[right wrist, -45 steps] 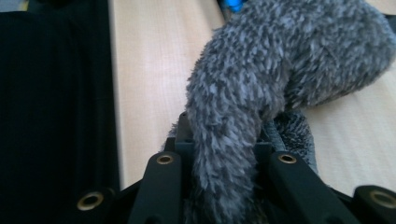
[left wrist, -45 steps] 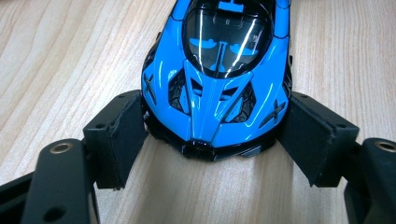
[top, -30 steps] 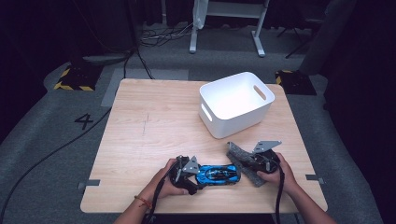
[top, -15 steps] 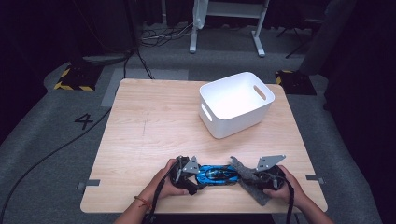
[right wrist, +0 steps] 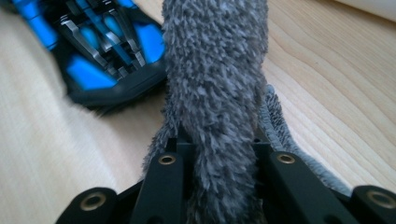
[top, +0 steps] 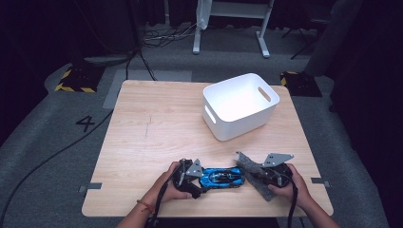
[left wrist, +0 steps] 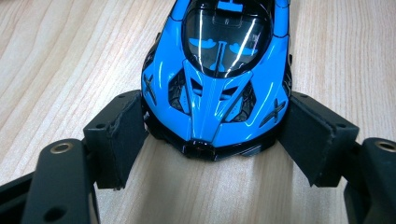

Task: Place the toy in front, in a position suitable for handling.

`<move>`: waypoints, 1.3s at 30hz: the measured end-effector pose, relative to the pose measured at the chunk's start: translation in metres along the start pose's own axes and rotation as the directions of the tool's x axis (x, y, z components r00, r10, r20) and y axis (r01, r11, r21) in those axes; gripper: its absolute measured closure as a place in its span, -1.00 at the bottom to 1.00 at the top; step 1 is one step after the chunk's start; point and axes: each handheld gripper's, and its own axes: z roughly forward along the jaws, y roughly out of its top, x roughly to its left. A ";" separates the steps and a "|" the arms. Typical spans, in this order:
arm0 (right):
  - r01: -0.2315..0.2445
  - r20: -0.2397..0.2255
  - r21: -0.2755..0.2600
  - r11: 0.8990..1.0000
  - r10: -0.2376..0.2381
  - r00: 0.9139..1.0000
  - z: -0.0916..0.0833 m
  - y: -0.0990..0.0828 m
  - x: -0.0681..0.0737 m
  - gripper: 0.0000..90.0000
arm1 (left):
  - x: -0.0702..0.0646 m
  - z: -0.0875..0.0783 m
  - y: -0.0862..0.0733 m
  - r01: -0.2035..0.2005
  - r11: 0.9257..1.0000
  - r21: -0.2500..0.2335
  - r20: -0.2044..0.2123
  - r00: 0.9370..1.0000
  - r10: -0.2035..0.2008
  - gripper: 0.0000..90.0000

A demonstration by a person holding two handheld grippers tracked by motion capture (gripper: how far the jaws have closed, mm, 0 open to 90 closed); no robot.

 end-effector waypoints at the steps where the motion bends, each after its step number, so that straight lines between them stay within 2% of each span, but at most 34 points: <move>1: -0.007 -0.008 0.004 1.000 0.007 1.000 0.003 0.001 -0.001 0.67 | 0.000 0.000 0.000 0.000 1.000 0.000 0.000 1.000 0.000 -0.44; 4: 0.016 -0.049 0.006 1.000 -0.015 0.999 0.007 0.003 0.008 0.67 | 0.000 0.000 0.000 0.001 1.000 0.000 -0.001 1.000 -0.001 -0.44; 7: 0.032 -0.095 0.008 0.999 -0.031 0.995 0.005 0.002 0.019 0.67 | 0.000 0.000 0.000 0.002 1.000 0.000 -0.002 1.000 -0.002 -0.44; 9: 0.041 -0.110 0.011 0.999 -0.039 0.993 0.002 0.000 0.024 0.67 | -0.001 0.000 0.000 0.006 1.000 -0.001 -0.003 1.000 -0.006 -0.44; 13: 0.063 -0.182 0.022 0.998 -0.058 0.982 -0.006 -0.005 0.030 0.68 | -0.001 -0.003 -0.003 0.018 1.000 -0.014 -0.014 1.000 -0.018 -0.30; 15: 0.064 -0.182 0.029 0.998 -0.058 0.982 -0.007 -0.007 0.031 0.67 | 0.000 -0.003 -0.003 0.027 0.999 -0.018 -0.024 0.999 -0.027 -0.20; 19: 0.047 -0.156 0.041 0.998 -0.040 0.987 -0.004 -0.006 0.029 0.66 | 0.001 -0.004 -0.003 0.015 1.000 -0.012 -0.010 1.000 -0.015 -0.21; 21: 0.039 -0.138 0.036 0.999 -0.033 0.990 -0.002 -0.004 0.030 0.65 | 0.002 -0.003 -0.003 0.017 1.000 -0.010 -0.013 1.000 -0.017 -0.27; 22: 0.039 -0.124 0.036 0.999 -0.035 0.992 0.000 -0.003 0.030 0.65 | 0.002 -0.002 -0.002 0.012 1.000 -0.006 -0.011 1.000 -0.012 -0.35; 25: 0.030 -0.093 0.023 0.999 -0.028 0.995 0.004 0.002 0.031 0.65 | 0.003 0.000 0.001 0.011 1.000 0.015 -0.053 0.999 -0.011 -0.68; 28: 0.055 -0.072 0.020 0.998 -0.054 0.996 0.009 0.007 0.034 0.65 | 0.005 -0.001 0.003 0.009 1.000 0.023 -0.052 0.999 -0.008 -0.67; 33: 0.067 -0.083 0.019 0.998 -0.065 0.994 0.012 0.011 0.034 0.66 | 0.008 0.005 0.009 -0.028 0.999 0.037 -0.025 0.999 0.029 -0.72; 35: 0.059 -0.096 0.019 0.998 -0.057 0.994 0.010 0.009 0.033 0.66 | 0.008 0.006 0.012 -0.057 0.997 0.048 -0.025 0.998 0.058 -0.74; 39: 0.069 -0.123 0.002 0.998 -0.068 0.990 0.011 0.009 0.034 0.65 | 0.010 0.011 0.013 -0.027 0.999 0.034 -0.007 1.000 0.027 -0.77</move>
